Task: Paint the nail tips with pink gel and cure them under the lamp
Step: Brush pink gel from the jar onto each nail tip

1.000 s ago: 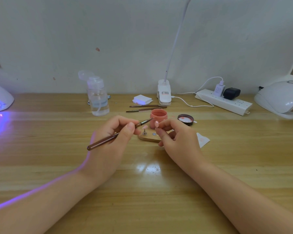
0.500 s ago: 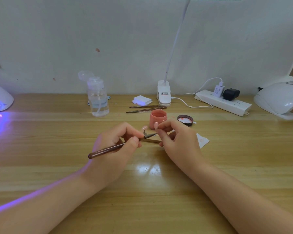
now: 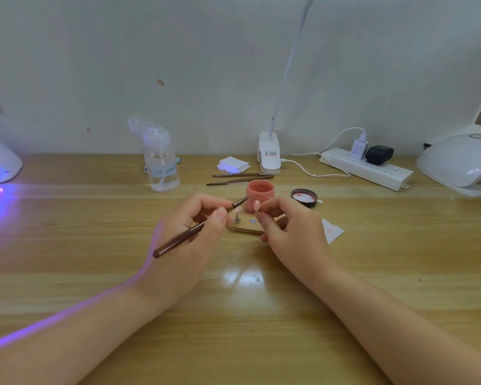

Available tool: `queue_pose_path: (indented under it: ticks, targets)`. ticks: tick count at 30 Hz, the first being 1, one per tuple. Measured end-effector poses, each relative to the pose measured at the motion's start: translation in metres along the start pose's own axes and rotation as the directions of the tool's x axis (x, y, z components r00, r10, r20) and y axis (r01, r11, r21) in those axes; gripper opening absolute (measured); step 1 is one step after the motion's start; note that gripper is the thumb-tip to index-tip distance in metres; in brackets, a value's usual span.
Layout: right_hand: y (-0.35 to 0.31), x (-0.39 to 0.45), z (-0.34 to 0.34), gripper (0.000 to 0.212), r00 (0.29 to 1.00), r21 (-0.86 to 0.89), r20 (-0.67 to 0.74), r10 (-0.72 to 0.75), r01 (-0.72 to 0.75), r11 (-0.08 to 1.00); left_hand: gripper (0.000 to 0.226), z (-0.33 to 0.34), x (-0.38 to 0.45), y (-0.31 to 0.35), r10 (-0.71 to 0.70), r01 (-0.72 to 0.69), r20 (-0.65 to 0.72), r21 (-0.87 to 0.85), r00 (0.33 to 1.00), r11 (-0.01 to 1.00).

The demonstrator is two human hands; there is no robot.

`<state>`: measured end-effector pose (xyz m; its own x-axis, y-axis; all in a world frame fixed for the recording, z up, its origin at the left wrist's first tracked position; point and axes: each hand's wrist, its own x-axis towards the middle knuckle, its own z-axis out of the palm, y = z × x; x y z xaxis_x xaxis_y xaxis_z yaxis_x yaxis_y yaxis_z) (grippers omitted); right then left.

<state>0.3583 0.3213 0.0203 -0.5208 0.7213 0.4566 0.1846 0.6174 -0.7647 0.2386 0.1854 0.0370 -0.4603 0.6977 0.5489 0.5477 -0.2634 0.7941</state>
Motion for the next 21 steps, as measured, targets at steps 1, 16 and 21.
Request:
queue_pose_path:
  ticks: [1, 16, 21]
  targets:
    - [0.0, 0.0, -0.0001, 0.007, 1.0, 0.001, 0.0, -0.001, 0.001, 1.0, 0.013, 0.0004, 0.0003, -0.0008, -0.011, 0.011, 0.007, 0.008, 1.0, 1.0]
    - [-0.0011, -0.001, -0.0006, 0.019, 1.0, 0.004, -0.001, -0.009, 0.009, 1.0, 0.014, -0.0025, -0.0013, -0.0001, 0.041, -0.04, 0.022, -0.032, 0.999, 0.999]
    - [0.0, -0.0007, -0.0005, 0.011, 1.0, -0.008, 0.006, -0.009, 0.009, 1.0, 0.015, -0.0001, 0.0001, 0.0005, 0.01, -0.01, 0.02, 0.005, 1.0, 1.0]
